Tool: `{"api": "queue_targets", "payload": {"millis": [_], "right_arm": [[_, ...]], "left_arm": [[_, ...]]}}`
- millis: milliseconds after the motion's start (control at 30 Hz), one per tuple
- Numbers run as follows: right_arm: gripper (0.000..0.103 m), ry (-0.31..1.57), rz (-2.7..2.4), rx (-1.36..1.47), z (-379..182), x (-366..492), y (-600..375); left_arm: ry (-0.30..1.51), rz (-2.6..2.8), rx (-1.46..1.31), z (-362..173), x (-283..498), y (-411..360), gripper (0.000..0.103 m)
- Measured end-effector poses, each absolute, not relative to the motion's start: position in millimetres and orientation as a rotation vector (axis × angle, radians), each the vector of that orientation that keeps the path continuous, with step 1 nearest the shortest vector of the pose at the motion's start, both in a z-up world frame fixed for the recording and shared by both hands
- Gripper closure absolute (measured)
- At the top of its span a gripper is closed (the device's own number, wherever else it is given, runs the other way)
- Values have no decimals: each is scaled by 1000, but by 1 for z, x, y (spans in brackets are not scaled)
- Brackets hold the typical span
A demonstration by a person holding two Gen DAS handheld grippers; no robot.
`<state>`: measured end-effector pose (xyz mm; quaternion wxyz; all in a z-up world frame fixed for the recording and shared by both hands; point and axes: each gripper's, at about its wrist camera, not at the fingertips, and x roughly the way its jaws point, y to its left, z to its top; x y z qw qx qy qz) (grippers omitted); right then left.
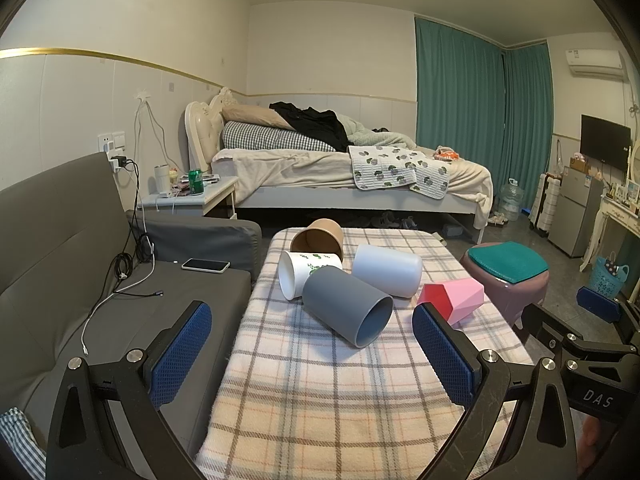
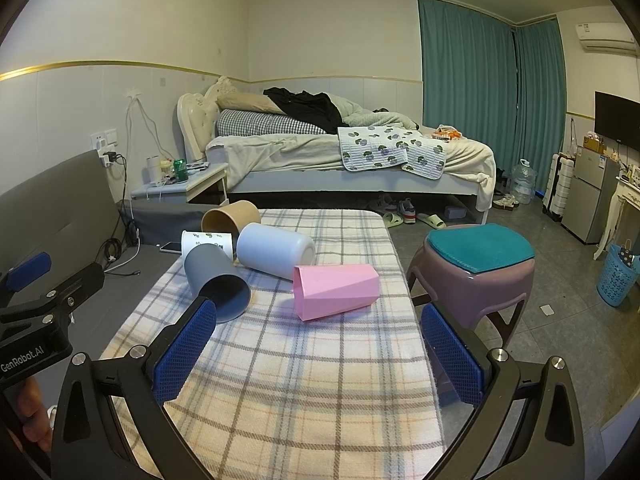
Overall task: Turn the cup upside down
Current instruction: 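Move the right gripper down over the light grey cup lying on its side, then close the right gripper on the light grey cup's rim and lift it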
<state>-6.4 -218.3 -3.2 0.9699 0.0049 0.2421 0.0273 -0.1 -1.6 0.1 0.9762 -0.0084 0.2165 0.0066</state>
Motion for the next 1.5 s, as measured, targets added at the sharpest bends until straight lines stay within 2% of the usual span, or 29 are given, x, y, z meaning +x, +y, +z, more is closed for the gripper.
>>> {"api": "queue_targets", "payload": {"millis": [433,800,1100,1433,1467,1500], "right_arm": [[0,510,143,15,-1,8,-212],[0,678,393,-217,18,150,-196],[0,890,556,-418,-41,261,-147],[0,1073,631,-575,-98,301,-117],[2,1083,641,-567,-99,302,-116],[12,1087,651,-558,-98,302,-116]], "left_arm": [[521,63,-82,5,30,7,0],[636,163,-117,-8,104,25,0],[690,197,-98,-39,139,45,0],[731,190,-135,-57,151,54,0],[732,186,-135,-57,151,53,0],[732,183,-135,-56,150,53,0]]}}
